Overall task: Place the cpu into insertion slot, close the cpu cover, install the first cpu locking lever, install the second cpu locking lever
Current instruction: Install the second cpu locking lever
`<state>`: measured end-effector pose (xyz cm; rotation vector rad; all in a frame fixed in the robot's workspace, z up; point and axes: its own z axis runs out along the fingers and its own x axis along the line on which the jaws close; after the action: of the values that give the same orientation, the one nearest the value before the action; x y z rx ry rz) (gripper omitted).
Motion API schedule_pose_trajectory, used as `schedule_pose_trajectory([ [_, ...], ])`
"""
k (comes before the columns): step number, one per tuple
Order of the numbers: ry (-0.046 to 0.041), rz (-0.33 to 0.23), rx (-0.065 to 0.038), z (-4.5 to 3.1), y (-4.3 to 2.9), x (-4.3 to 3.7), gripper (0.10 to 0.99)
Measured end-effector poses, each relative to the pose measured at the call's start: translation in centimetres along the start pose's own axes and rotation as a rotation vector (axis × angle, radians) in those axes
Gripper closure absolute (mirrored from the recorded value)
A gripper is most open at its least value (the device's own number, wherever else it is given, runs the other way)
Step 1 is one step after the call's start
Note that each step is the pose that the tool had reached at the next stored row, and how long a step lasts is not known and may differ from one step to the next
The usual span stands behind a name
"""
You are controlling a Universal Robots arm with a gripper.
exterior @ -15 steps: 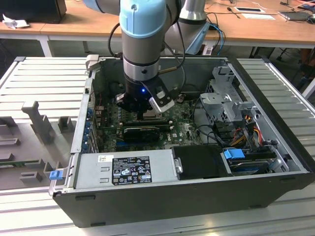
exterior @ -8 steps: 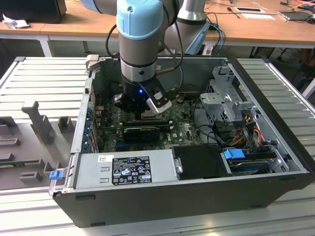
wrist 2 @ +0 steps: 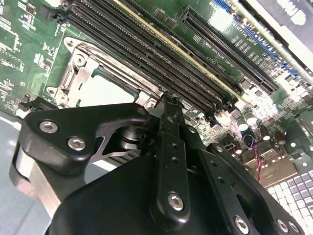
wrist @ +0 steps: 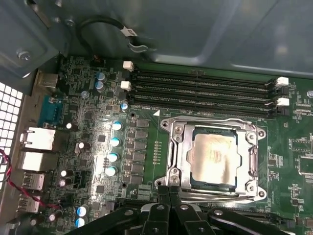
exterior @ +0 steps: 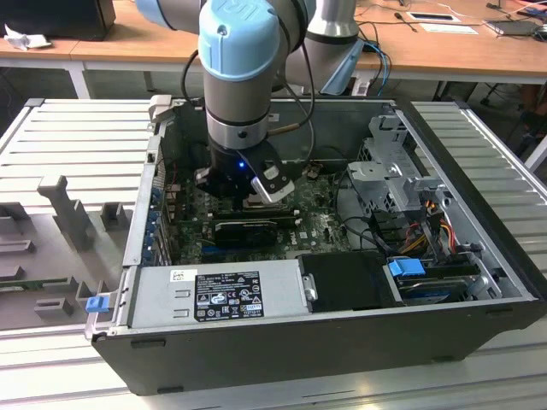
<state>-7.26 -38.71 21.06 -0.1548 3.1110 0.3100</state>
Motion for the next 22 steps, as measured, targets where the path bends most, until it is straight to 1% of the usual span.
schedule_pose_trajectory([
  [3, -0.0006, 0.000, -0.006, 0.44, -0.11, 0.00, 0.980],
  [4, -0.0010, 0.000, -0.010, 0.61, -0.18, 0.02, 0.980],
  [8, -0.0021, 0.000, -0.022, 0.82, -0.29, 0.11, 0.980],
  [10, -0.0026, 0.000, -0.026, 0.92, -0.34, 0.18, 0.980],
  [12, -0.0043, -0.001, -0.037, 1.06, -0.38, 0.30, 0.980],
  [16, -0.0050, -0.001, -0.050, 1.22, -0.42, 0.38, 0.980],
  [18, -0.0052, -0.001, -0.053, 1.12, -0.40, 0.44, 0.980],
  [20, -0.0052, -0.001, -0.053, 0.43, -0.26, 0.44, 0.980],
  [22, -0.0052, -0.001, -0.053, -0.04, -0.16, 0.43, 0.980],
])
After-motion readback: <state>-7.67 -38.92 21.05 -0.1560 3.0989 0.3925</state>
